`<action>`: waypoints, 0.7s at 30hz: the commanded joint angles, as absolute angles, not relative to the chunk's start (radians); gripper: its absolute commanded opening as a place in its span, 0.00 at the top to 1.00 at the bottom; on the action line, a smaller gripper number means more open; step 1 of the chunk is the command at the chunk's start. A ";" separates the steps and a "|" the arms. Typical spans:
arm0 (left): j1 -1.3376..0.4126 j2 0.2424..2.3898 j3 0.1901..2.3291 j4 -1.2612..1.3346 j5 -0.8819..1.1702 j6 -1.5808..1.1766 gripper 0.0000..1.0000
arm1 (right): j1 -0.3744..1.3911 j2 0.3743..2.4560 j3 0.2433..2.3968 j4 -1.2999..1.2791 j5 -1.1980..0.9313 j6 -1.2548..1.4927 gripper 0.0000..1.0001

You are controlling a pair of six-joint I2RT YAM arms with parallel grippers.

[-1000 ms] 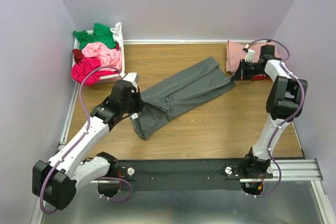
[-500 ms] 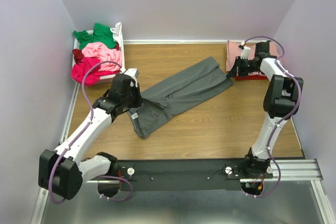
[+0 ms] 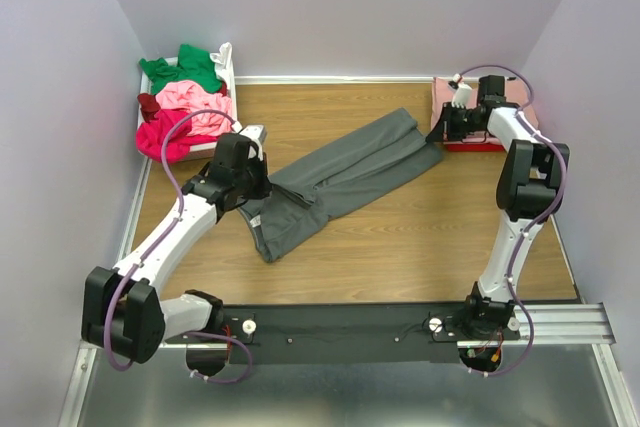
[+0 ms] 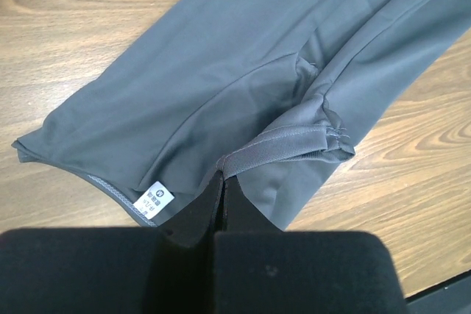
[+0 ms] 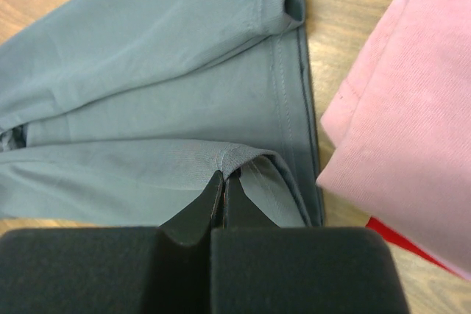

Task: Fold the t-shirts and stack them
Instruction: Fold the tshirt

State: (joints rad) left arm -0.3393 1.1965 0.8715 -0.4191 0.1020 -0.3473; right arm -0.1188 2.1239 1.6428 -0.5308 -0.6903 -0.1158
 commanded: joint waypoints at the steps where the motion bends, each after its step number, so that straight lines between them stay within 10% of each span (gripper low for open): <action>1: -0.327 1.209 0.907 -0.397 0.127 -0.322 1.00 | -0.112 2.158 1.675 -0.491 -0.632 -0.083 1.00; 21: -0.319 1.281 0.953 -0.385 0.135 -0.284 1.00 | -0.113 2.051 1.562 -0.442 -0.514 -0.077 1.00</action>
